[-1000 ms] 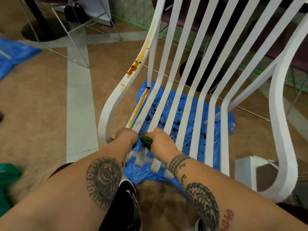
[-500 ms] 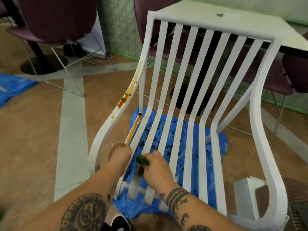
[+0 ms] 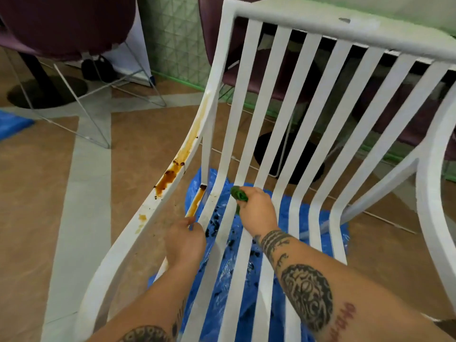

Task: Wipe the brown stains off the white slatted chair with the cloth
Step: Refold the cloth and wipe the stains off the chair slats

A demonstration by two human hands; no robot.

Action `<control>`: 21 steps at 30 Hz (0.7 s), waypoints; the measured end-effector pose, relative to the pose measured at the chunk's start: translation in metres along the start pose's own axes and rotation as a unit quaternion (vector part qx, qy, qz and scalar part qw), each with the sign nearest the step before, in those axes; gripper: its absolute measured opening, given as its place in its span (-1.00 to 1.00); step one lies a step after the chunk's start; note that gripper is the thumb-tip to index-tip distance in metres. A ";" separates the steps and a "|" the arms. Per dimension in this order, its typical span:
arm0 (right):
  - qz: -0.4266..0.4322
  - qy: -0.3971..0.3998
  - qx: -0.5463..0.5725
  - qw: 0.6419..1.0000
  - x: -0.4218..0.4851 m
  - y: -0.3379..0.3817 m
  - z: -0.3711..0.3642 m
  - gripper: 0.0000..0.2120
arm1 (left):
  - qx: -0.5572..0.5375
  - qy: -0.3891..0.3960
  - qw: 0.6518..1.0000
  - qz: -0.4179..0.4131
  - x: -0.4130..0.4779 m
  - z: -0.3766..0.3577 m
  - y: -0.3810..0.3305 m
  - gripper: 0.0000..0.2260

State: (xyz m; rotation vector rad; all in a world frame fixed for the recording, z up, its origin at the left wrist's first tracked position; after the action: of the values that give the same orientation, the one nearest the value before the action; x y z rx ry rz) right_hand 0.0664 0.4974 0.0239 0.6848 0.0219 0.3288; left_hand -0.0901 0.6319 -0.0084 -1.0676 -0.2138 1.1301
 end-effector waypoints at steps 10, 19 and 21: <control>0.088 0.134 -0.152 0.975 0.006 -0.006 -0.045 -0.34 | 0.054 -0.044 0.998 -0.006 0.033 -0.029 0.018 -0.66; 0.130 0.268 -0.062 0.953 -0.131 0.025 -0.022 -0.60 | -0.001 -0.047 0.998 -0.032 -0.020 0.014 -0.021 -0.67; 0.077 0.320 -0.060 0.943 -0.155 0.034 -0.021 -0.60 | 0.000 -0.048 0.998 -0.026 -0.035 0.030 -0.025 -0.67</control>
State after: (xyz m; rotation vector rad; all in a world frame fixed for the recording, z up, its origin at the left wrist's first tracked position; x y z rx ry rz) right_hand -0.0935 0.4875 0.0147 0.4360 0.5664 0.6878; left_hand -0.1098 0.6208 0.0387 -1.0019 -0.3163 1.1353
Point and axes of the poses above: each hand's wrist, its own x-axis towards the middle knuckle, its own z-axis out of the back of the hand, y = z × x, the point moved 6 cm from there along x, towards the middle knuckle, and after that the axes turned 5 degrees about -y, right-handed, at the moved point
